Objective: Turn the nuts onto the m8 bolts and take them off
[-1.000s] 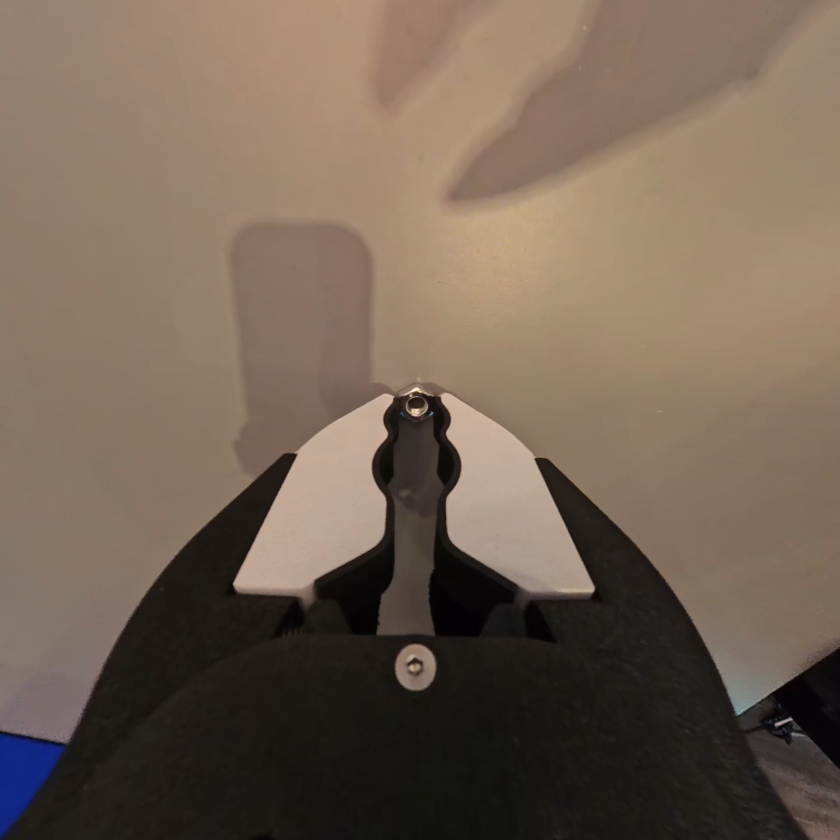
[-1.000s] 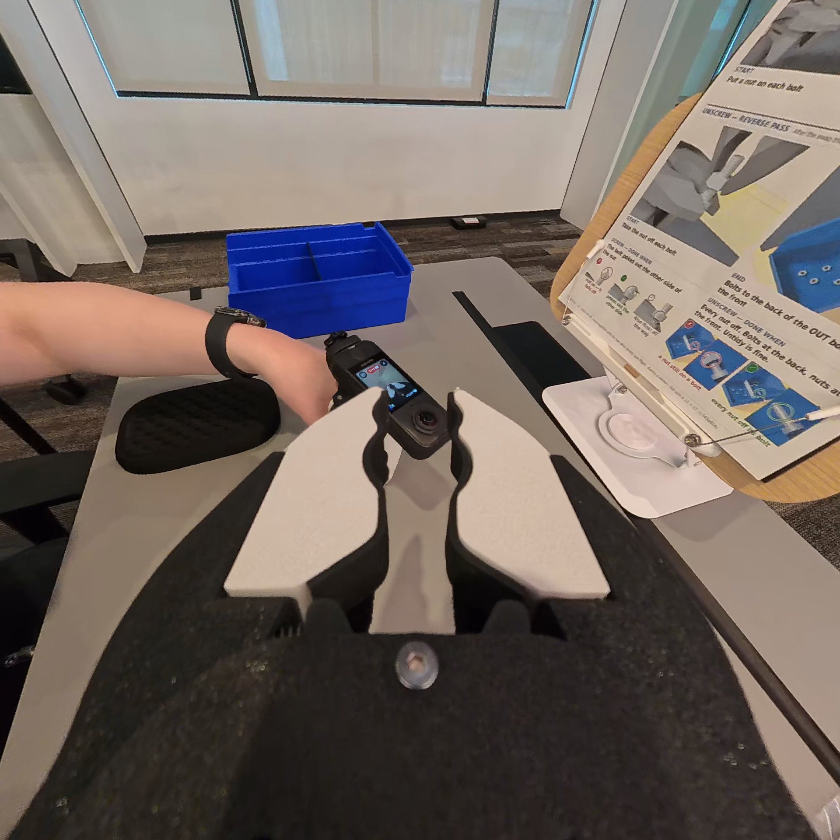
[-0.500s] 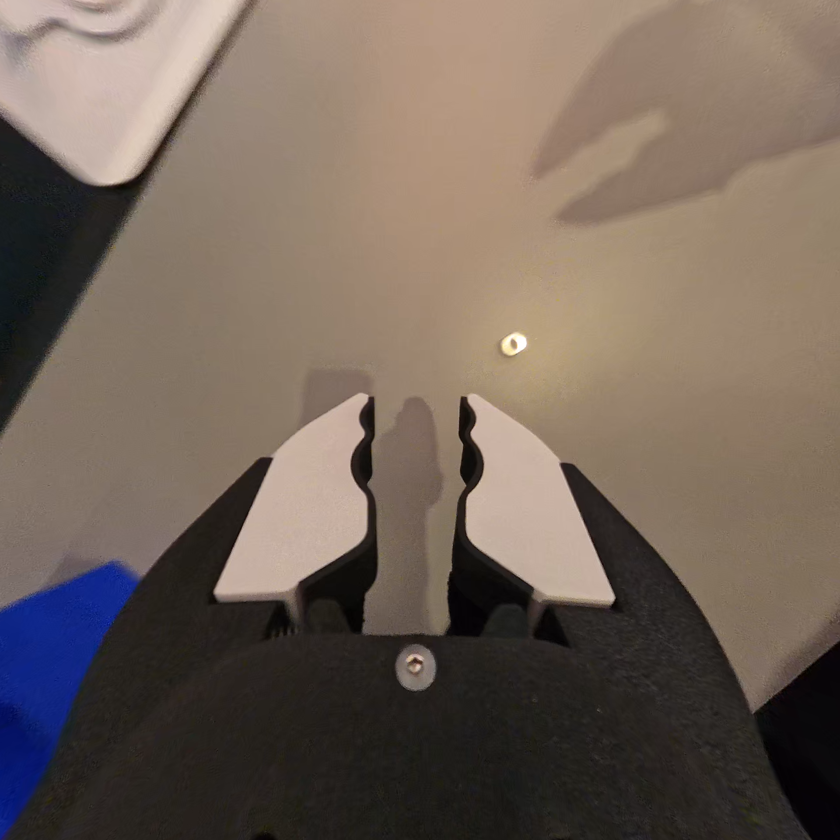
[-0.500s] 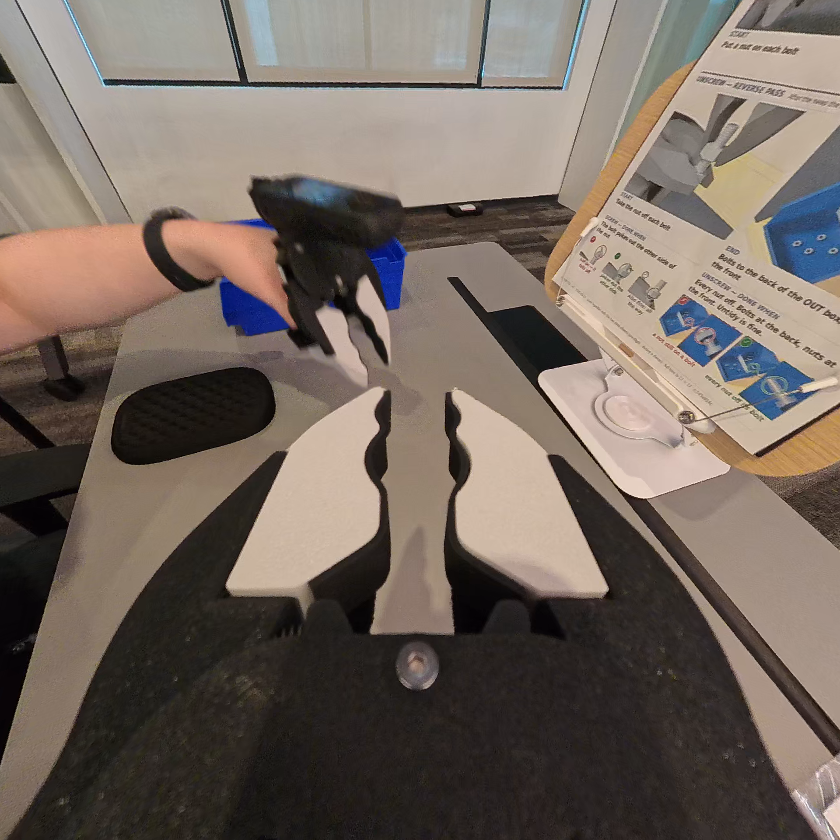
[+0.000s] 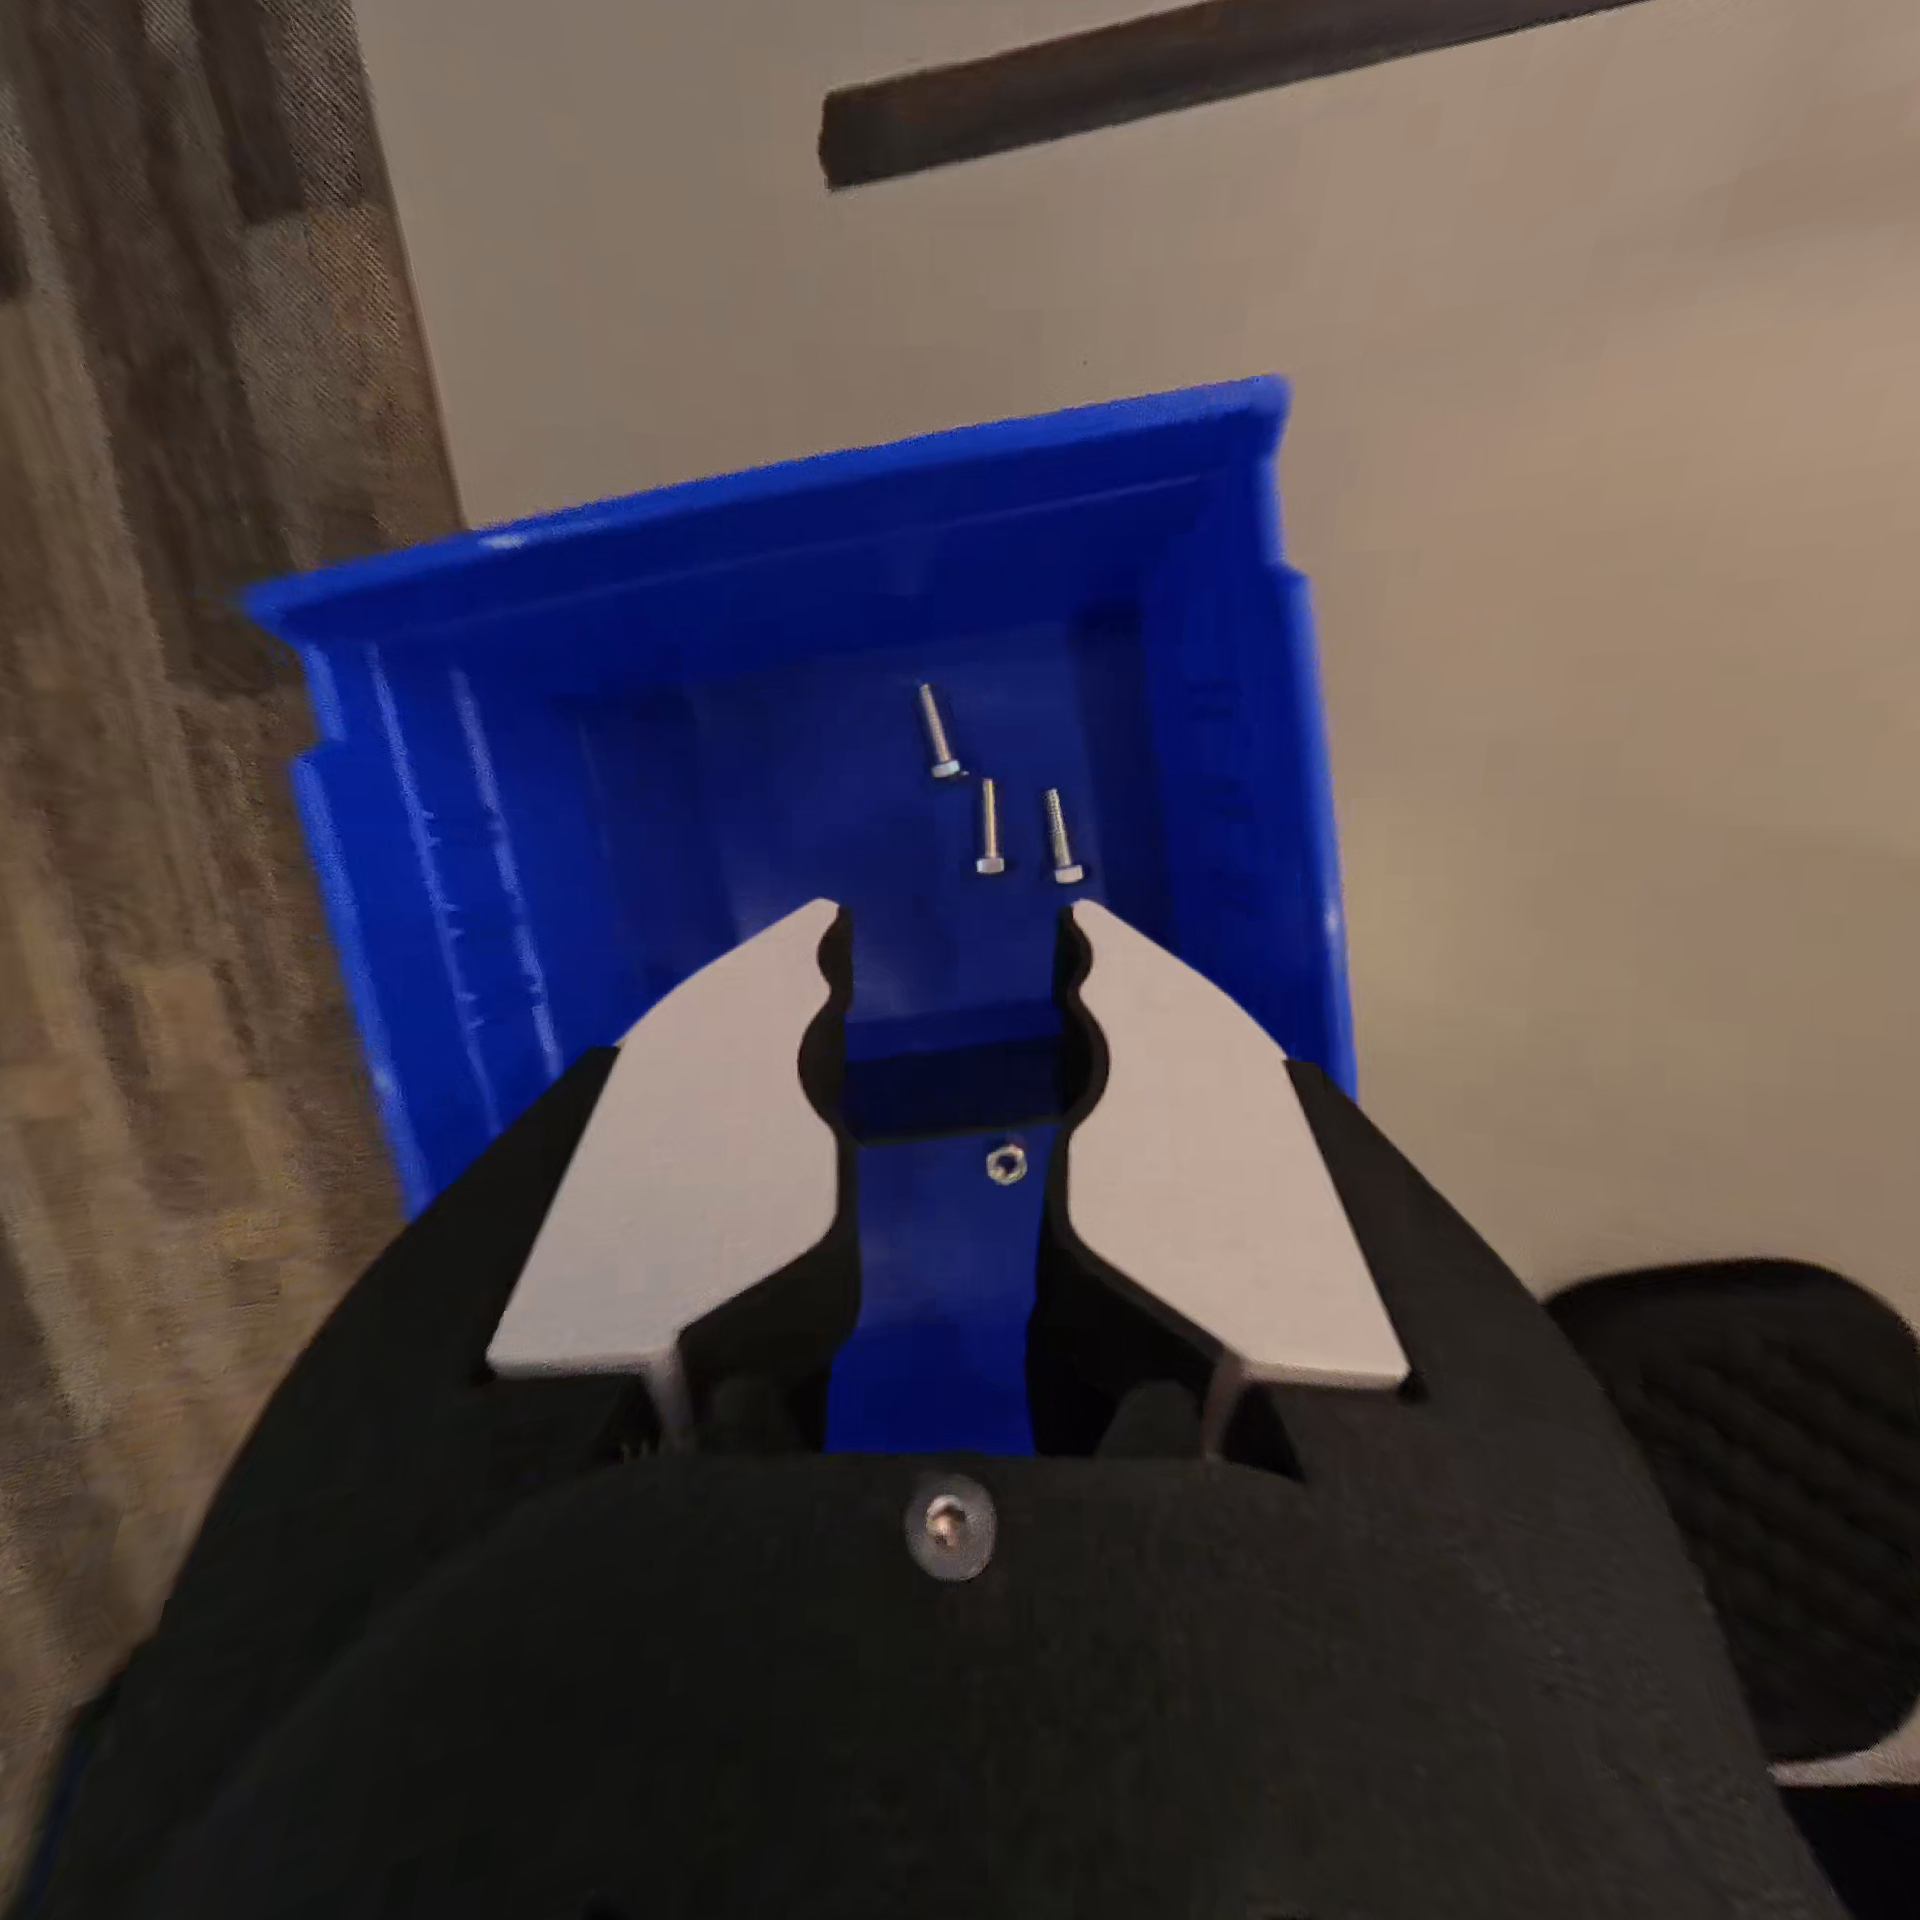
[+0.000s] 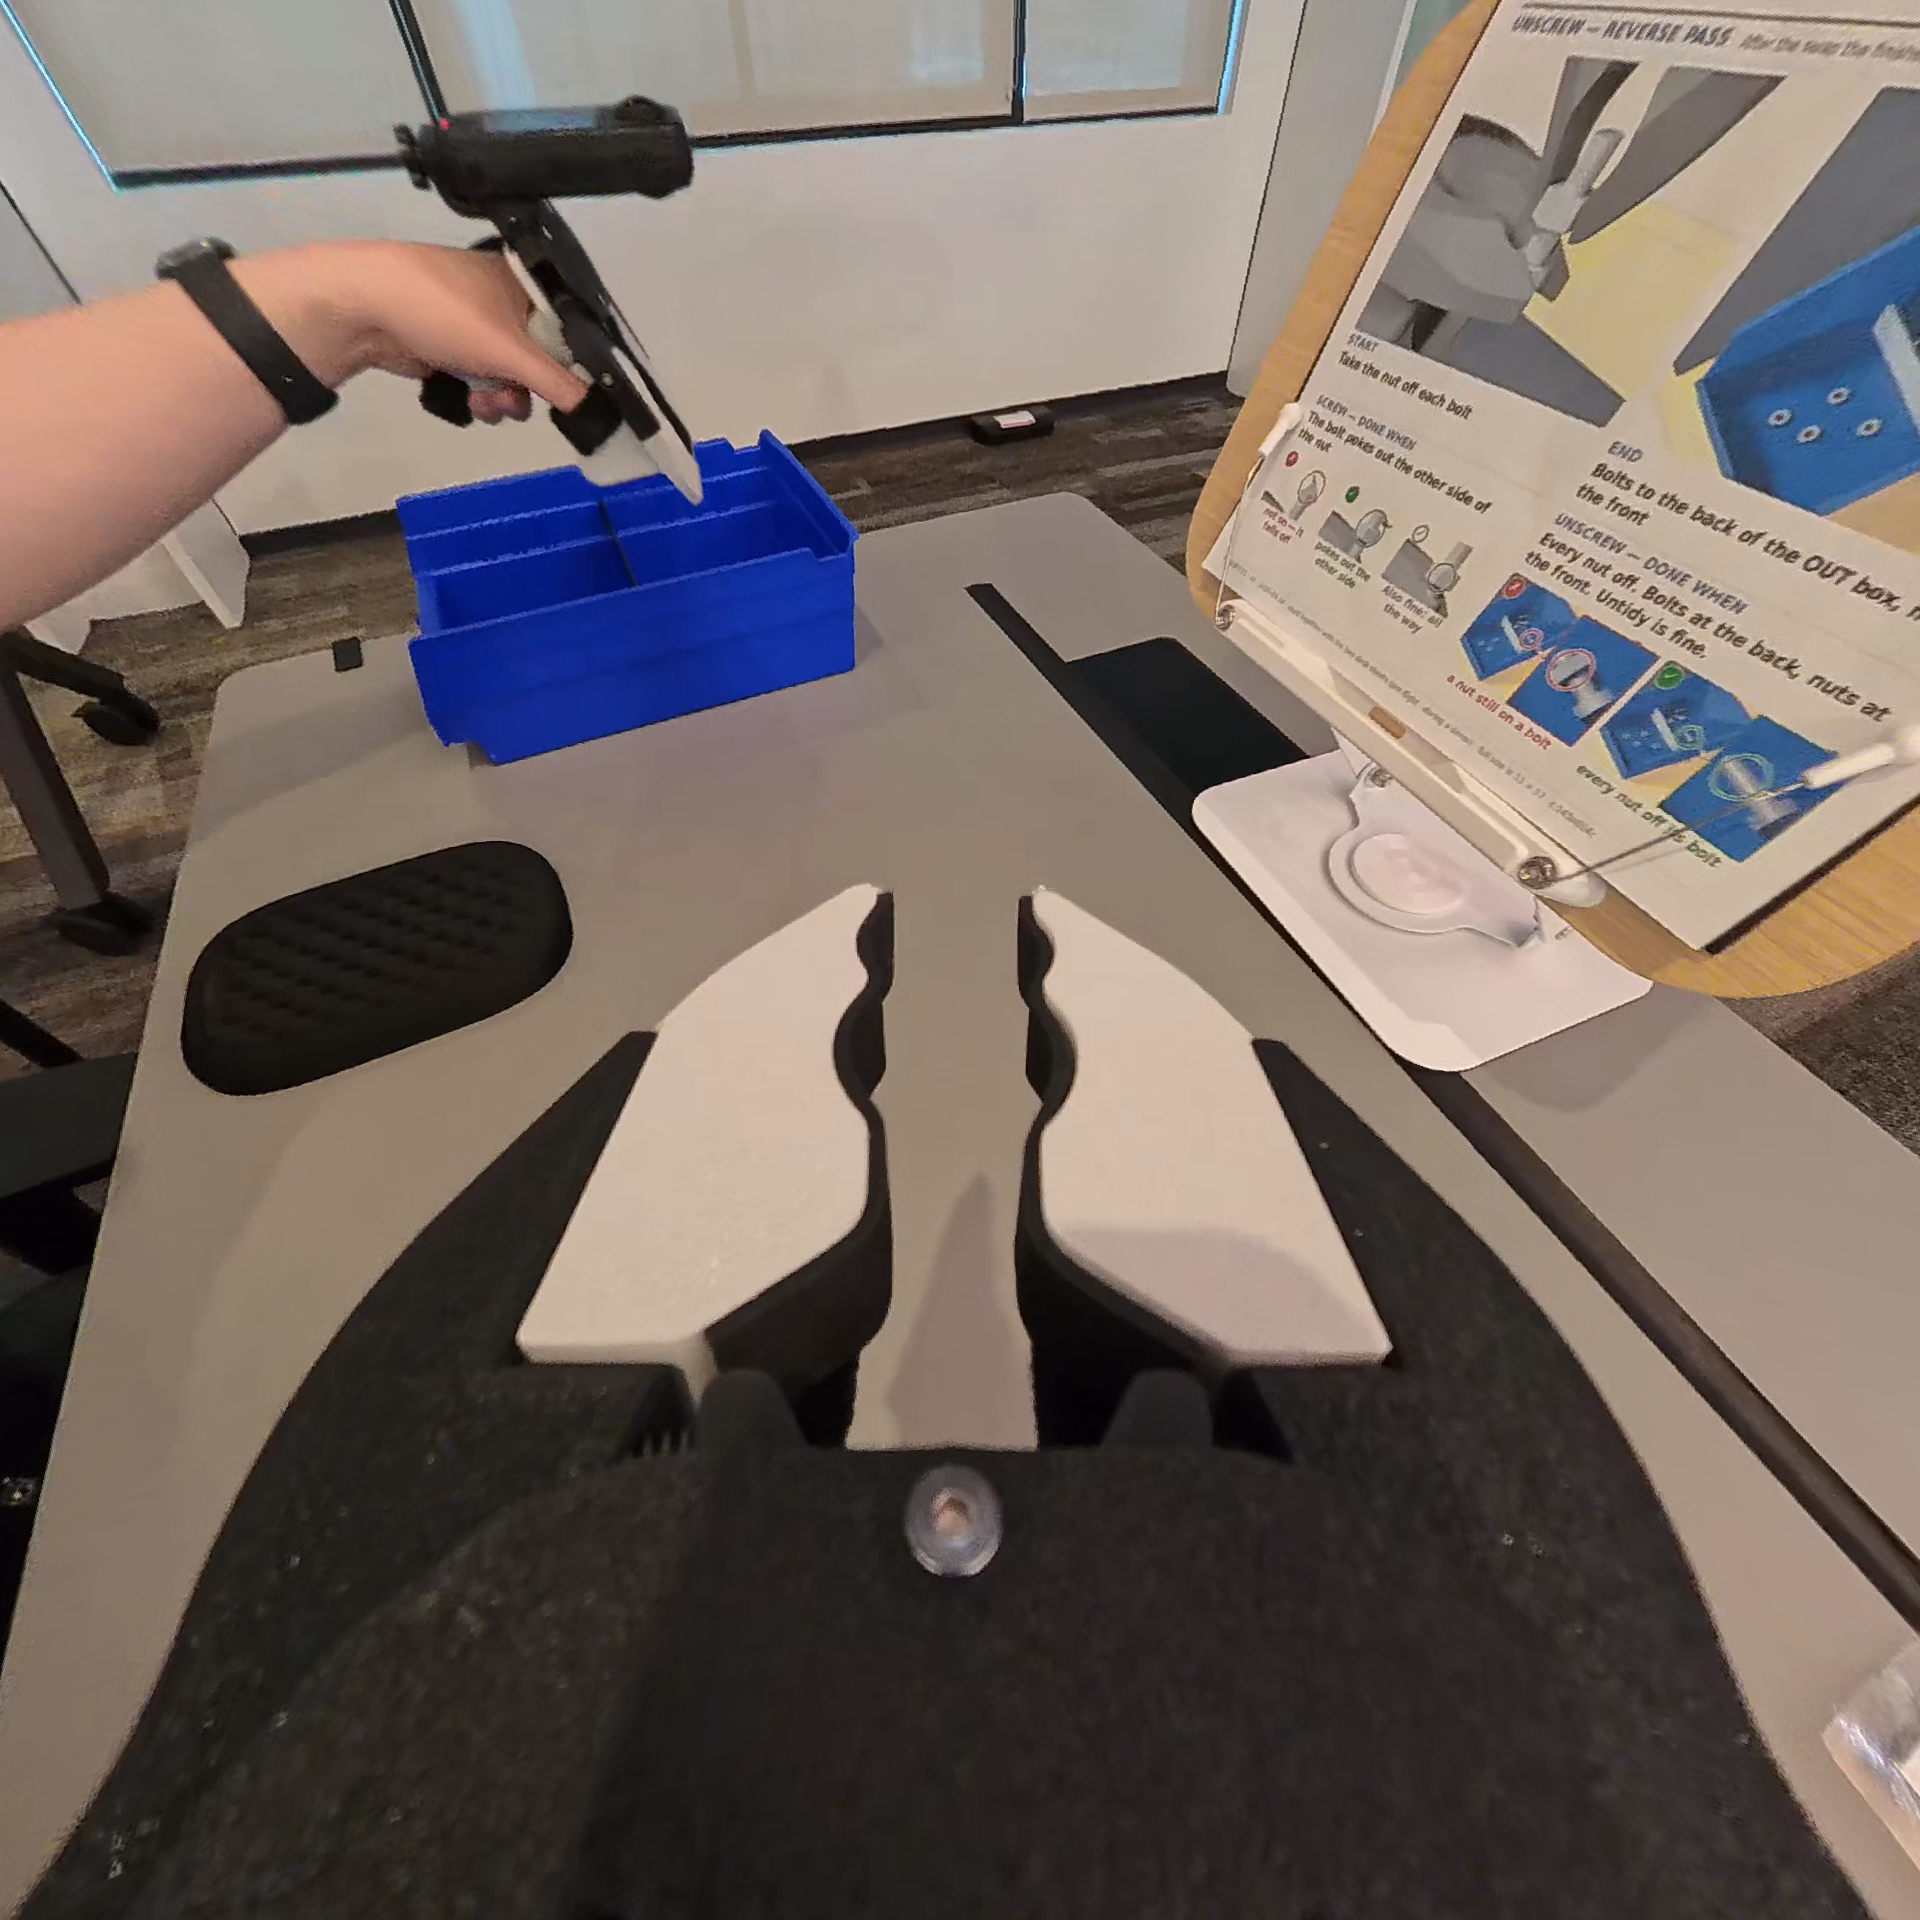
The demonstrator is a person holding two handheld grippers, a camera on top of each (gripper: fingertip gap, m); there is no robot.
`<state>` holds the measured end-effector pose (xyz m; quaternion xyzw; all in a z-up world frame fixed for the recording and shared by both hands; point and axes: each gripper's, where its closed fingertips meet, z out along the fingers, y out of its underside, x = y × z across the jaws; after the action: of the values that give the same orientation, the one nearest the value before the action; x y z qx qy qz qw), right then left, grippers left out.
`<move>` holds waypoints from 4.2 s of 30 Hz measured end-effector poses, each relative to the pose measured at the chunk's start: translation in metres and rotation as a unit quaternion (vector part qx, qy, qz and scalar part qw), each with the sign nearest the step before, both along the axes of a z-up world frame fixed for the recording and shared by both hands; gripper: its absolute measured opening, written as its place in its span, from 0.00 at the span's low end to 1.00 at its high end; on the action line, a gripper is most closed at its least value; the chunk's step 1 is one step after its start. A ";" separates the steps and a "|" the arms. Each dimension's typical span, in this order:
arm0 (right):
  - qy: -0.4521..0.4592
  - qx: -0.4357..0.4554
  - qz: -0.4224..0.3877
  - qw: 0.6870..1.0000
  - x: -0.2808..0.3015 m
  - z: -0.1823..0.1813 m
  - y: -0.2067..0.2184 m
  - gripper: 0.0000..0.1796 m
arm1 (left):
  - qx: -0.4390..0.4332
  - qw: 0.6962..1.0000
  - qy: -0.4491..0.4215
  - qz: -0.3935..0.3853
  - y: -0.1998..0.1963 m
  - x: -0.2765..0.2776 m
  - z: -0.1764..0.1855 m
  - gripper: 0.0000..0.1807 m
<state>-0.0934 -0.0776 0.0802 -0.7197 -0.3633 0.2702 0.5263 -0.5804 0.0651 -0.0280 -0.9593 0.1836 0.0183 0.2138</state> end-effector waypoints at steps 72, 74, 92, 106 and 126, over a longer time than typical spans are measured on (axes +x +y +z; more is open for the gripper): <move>0.225 0.127 0.117 0.959 -0.076 0.104 -0.053 0.13 | 0.261 0.638 -0.511 -0.513 -0.189 0.397 0.188 0.04; 0.225 0.117 0.115 0.960 -0.076 0.102 -0.050 0.13 | 0.262 0.630 -0.521 -0.513 -0.188 0.400 0.187 0.04; 0.177 0.078 0.135 0.972 -0.099 0.074 -0.047 0.06 | 0.235 0.619 -0.536 -0.524 -0.199 0.400 0.172 0.04; 0.191 0.070 0.155 0.967 -0.093 0.074 -0.045 0.04 | 0.215 0.659 -0.495 -0.524 -0.191 0.388 0.157 0.28; 0.095 0.171 0.297 0.935 -0.105 0.061 -0.096 0.04 | 0.276 0.601 -0.406 -0.631 -0.244 0.422 0.139 0.18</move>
<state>-0.1984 -0.1737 0.1409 -0.4493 -0.5500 0.4152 0.5685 -0.1582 -0.1793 0.1109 -0.4093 0.6236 -0.4621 0.4797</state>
